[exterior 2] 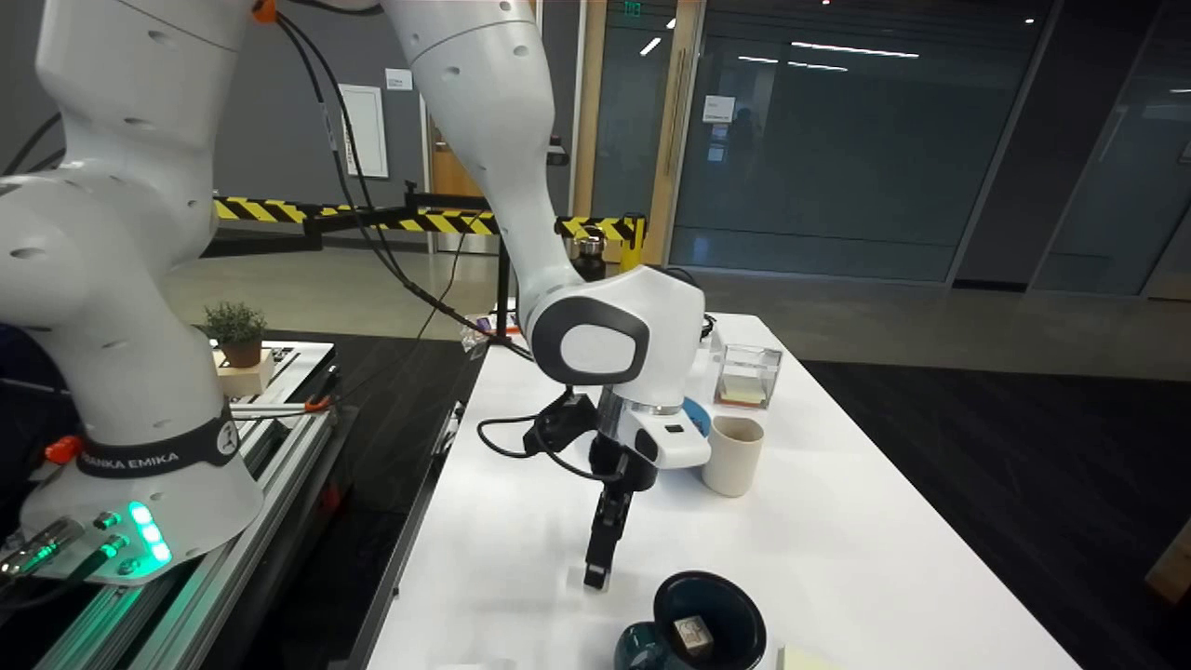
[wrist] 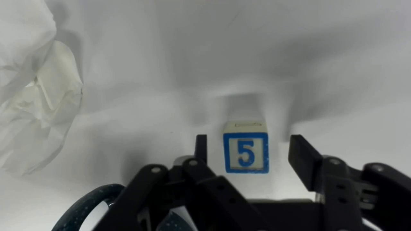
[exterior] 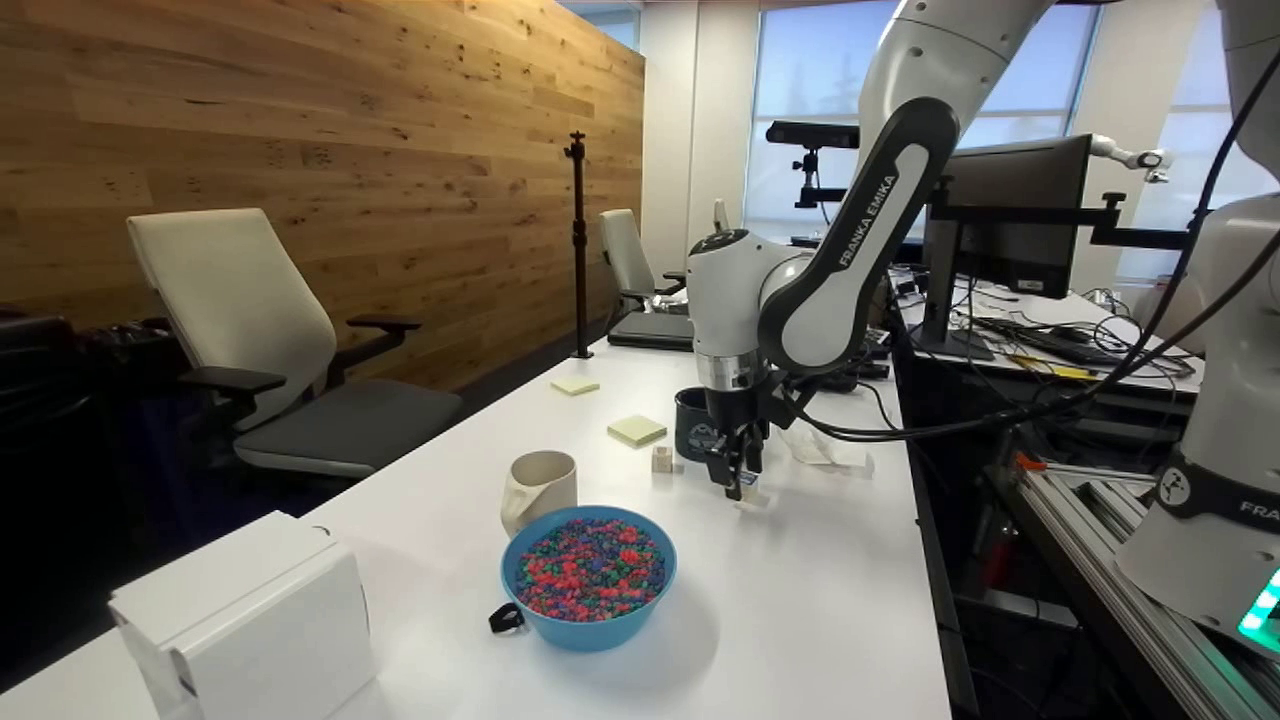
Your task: Put the block inside the mug
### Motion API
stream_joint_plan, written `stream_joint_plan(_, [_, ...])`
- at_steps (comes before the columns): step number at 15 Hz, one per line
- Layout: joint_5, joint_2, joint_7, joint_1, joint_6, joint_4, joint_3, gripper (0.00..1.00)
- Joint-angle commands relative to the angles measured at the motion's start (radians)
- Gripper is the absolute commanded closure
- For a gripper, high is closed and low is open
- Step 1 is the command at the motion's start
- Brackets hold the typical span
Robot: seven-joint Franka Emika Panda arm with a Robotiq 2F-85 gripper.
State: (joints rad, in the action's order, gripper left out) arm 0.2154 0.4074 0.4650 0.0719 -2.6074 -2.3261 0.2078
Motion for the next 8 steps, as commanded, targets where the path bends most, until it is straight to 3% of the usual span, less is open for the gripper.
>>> stream_joint_plan(1, [0.000,0.000,0.001,0.011,-0.003,-0.004,0.008,0.64])
stream_joint_plan(5, [0.003,0.000,0.003,0.014,-0.002,-0.001,0.010,0.88])
stream_joint_plan(8, [0.011,-0.002,0.013,0.024,-0.001,-0.001,0.016,0.88])
